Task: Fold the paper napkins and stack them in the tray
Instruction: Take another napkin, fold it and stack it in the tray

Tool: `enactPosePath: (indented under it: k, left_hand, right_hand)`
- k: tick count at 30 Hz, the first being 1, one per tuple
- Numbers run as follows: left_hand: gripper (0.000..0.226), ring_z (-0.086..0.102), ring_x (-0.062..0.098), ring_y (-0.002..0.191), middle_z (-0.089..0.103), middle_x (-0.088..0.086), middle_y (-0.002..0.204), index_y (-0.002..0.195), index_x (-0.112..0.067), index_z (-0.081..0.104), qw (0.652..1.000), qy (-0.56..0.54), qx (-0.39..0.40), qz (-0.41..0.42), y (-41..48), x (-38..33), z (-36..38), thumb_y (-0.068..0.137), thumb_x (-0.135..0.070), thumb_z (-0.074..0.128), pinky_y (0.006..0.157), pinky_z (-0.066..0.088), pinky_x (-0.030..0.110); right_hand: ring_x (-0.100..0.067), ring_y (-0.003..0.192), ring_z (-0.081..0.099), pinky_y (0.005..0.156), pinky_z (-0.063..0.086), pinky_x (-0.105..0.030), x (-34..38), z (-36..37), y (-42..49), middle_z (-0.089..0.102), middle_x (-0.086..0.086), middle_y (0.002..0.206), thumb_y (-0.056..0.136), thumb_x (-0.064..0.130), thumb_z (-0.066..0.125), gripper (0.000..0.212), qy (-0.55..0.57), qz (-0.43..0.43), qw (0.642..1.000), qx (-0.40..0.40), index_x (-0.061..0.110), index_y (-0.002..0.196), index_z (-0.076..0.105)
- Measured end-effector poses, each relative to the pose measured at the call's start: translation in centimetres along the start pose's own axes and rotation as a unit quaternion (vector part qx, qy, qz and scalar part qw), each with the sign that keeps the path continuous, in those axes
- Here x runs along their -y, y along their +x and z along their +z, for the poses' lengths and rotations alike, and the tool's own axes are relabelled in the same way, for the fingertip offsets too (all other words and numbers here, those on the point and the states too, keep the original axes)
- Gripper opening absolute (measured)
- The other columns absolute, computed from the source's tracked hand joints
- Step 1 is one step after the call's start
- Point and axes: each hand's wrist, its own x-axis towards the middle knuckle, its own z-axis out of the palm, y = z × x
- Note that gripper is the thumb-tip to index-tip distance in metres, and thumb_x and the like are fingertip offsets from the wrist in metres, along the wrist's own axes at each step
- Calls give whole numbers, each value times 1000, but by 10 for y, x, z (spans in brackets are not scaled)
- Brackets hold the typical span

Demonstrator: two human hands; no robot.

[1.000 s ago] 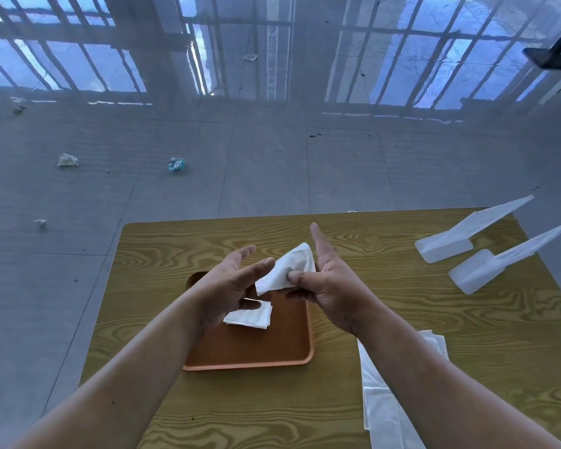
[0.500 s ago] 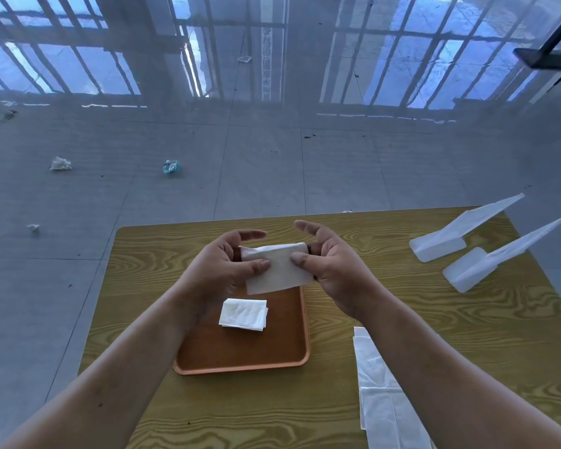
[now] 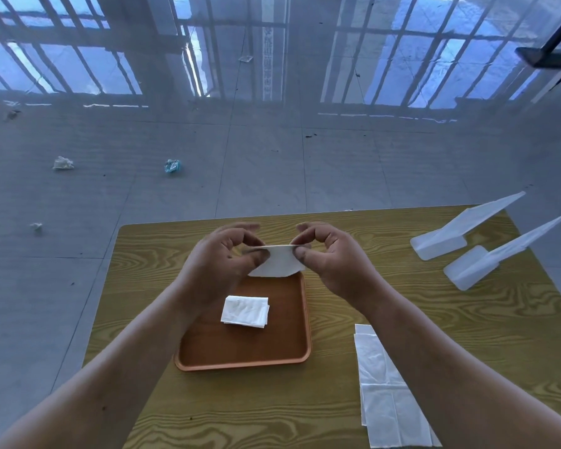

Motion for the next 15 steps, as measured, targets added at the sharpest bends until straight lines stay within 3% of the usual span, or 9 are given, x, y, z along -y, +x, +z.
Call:
enactPosePath:
  k: [2,4,6,9,10,12,15]
  left_hand:
    - [6,72,15,87,79,-8,94,87,-24,79,979,-193,29,-62,0,-4,-1,84,-26,84,73,58,27]
    - [11,70,18,77,77,4,87,93,-17,78,960,-266,17,-86,0,-6,-2,86,-25,83,61,59,30]
    - [23,73,25,84,78,14,97,104,-9,77,945,-309,14,-109,-1,-4,-1,88,-25,81,67,62,38]
    - [40,74,29,95,77,20,111,117,-5,73,925,-338,57,-162,-7,6,2,90,-34,79,83,64,48]
    - [40,75,29,94,78,18,109,118,-6,73,924,-330,73,-179,-10,11,3,90,-34,78,79,64,46]
    - [30,76,29,90,79,17,106,113,-8,75,926,-308,80,-202,-15,21,3,93,-30,73,71,64,40]
    - [19,74,34,93,76,28,113,114,-5,75,919,-322,56,-221,-20,37,4,101,-17,66,71,62,42]
  right_hand:
    - [-5,87,67,79,53,-20,-1,-2,0,74,7,94,89,13,78,6,172,44,983,48,15,92,73]
    - [-11,83,68,77,53,-24,-2,1,-1,74,0,87,89,11,78,14,242,80,963,86,8,101,72]
    - [-24,94,68,87,53,-39,-3,7,-3,75,-10,98,83,20,79,31,262,122,951,109,3,109,72]
    - [-25,91,71,92,56,-48,-8,17,-3,78,-9,97,91,17,76,13,310,175,932,66,10,102,73]
    - [-24,88,72,88,58,-47,-9,19,-2,78,-8,95,95,14,72,4,323,183,927,50,12,99,73]
    - [-22,83,75,76,62,-42,-12,25,-1,78,-8,95,101,13,66,8,336,192,921,40,14,98,73]
    - [-25,90,75,74,63,-44,-18,38,-1,78,-10,103,107,16,58,15,323,221,919,59,13,112,71]
